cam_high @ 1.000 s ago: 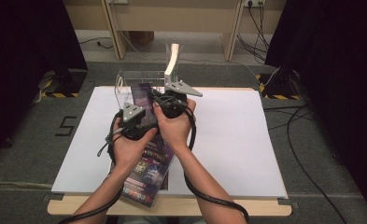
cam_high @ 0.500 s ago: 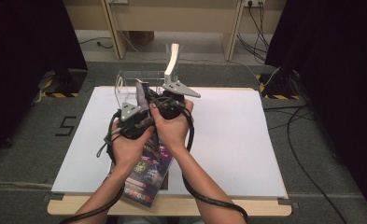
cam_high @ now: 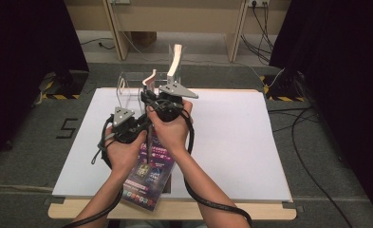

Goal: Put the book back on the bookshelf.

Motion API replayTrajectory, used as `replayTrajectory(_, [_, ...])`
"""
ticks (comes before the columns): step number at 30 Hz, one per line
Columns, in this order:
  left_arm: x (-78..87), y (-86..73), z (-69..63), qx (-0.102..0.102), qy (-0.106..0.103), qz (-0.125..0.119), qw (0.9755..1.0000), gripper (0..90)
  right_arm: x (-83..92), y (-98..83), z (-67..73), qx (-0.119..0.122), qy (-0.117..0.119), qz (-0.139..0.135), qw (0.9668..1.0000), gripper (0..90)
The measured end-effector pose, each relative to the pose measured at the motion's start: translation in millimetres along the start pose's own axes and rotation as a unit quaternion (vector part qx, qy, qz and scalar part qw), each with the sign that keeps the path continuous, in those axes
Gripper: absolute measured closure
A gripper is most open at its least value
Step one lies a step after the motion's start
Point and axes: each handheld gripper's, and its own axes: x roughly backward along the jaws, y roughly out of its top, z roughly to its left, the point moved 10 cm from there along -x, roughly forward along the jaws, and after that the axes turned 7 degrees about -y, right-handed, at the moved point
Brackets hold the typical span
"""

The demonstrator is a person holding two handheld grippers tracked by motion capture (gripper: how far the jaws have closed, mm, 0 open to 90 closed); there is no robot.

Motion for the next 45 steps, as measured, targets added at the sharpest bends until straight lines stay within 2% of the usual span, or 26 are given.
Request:
replayTrajectory(2, [-0.2,-2.6,7.0,0.001,-0.005,0.006,1.0,83.4,-1.7,-0.5,1.4,0.013,0.004,0.009,0.9999,73.7])
replayTrajectory(3, [-0.8,-4.1,10.3,0.004,-0.008,0.009,0.9999,83.7,-2.0,-1.0,3.0,0.021,0.015,0.013,0.9996,74.1])
replayTrajectory(5, [-1.1,-4.8,16.6,-0.007,0.002,0.008,0.9999,83.8,-1.7,-2.1,5.7,0.023,0.033,0.02,0.999,69.5])
replayTrajectory(7, [-0.3,-2.9,21.1,-0.008,-0.002,0.012,0.9999,83.7,2.3,-1.0,6.7,0.026,0.041,0.015,0.9987,68.2])
replayTrajectory(10, [1.8,2.7,25.4,-0.016,-0.006,0.003,0.9999,83.8,10.5,4.5,3.4,0.023,0.042,0.001,0.9989,67.5])
replayTrajectory(14, [4.5,5.0,31.2,-0.011,-0.012,-0.005,0.9999,83.8,23.6,12.5,-9.0,0.016,0.034,-0.017,0.9991,66.6])
replayTrajectory(18, [5.8,5.9,37.7,0.003,-0.021,-0.009,0.9997,83.8,37.3,11.8,-32.3,0.007,0.016,-0.021,0.9996,66.7])
replayTrajectory(20, [7.1,8.0,41.0,0.001,-0.023,-0.013,0.9997,83.8,42.4,8.2,-42.8,0.008,0.007,-0.019,0.9998,66.6])
replayTrajectory(26, [11.6,15.3,48.2,0.001,-0.027,-0.024,0.9994,83.9,60.1,-12.2,-87.3,-0.003,-0.031,-0.009,0.9995,66.1])
replayTrajectory(29, [12.3,17.8,52.1,0.001,-0.026,-0.026,0.9993,83.9,70.8,-28.1,-112.5,-0.014,-0.053,0.0,0.9985,65.8])
replayTrajectory(34, [12.4,23.5,58.4,-0.002,-0.022,-0.03,0.9993,83.9,86.6,-56.9,-146.4,-0.027,-0.084,0.019,0.9959,65.8])
replayTrajectory(37, [10.2,27.8,62.4,0.003,-0.021,-0.033,0.9992,83.9,95.3,-73.0,-164.9,-0.035,-0.101,0.029,0.9938,65.8])
replayTrajectory(45, [-4.0,41.5,70.2,0.001,-0.015,-0.035,0.9993,83.9,116.3,-107.9,-200.9,-0.05,-0.136,0.044,0.9884,65.5])
